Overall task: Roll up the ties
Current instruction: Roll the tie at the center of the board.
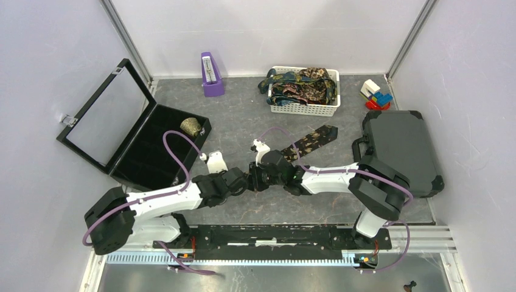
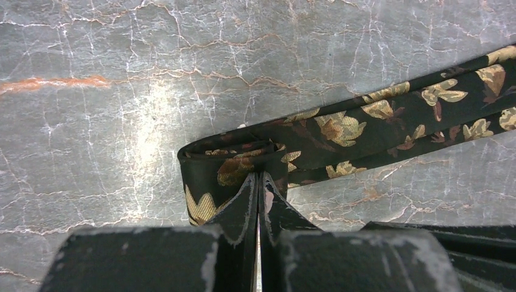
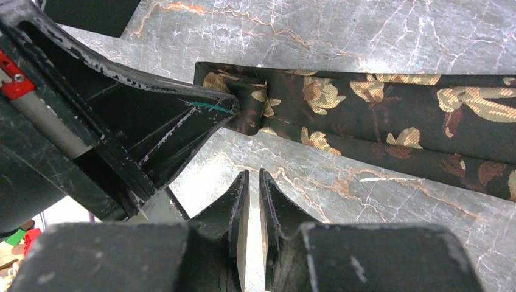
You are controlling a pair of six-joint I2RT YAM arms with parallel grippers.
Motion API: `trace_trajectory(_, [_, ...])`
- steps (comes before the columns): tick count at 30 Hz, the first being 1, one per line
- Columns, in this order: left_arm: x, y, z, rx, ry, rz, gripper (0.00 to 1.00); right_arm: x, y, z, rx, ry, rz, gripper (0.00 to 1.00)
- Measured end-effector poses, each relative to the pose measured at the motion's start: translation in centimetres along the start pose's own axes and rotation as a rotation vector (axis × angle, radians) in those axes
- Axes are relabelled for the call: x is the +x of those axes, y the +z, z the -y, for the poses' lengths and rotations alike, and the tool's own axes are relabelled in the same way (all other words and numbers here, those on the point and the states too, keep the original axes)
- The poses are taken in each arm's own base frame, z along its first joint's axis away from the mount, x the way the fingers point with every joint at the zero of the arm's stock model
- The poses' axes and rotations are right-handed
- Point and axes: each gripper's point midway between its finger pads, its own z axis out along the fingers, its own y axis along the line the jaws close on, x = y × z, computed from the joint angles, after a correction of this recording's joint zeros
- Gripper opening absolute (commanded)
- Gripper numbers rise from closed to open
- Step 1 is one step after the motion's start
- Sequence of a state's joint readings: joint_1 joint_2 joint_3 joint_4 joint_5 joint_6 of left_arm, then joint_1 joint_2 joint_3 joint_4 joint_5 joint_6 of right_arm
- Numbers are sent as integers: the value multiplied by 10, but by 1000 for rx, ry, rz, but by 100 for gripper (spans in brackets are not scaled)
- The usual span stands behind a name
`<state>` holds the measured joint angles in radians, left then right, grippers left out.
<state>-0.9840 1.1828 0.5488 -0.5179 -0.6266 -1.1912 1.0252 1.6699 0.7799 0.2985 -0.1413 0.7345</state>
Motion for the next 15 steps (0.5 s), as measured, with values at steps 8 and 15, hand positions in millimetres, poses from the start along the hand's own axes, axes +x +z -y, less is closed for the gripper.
trace_trajectory(8, [-2,-2,1,52,-39,20,2,-3,11,-1,9,2,-14,18])
trace_trajectory(15, [-3,-5,0,68,-50,23,2,-13,26,-7,4,1,-12,27])
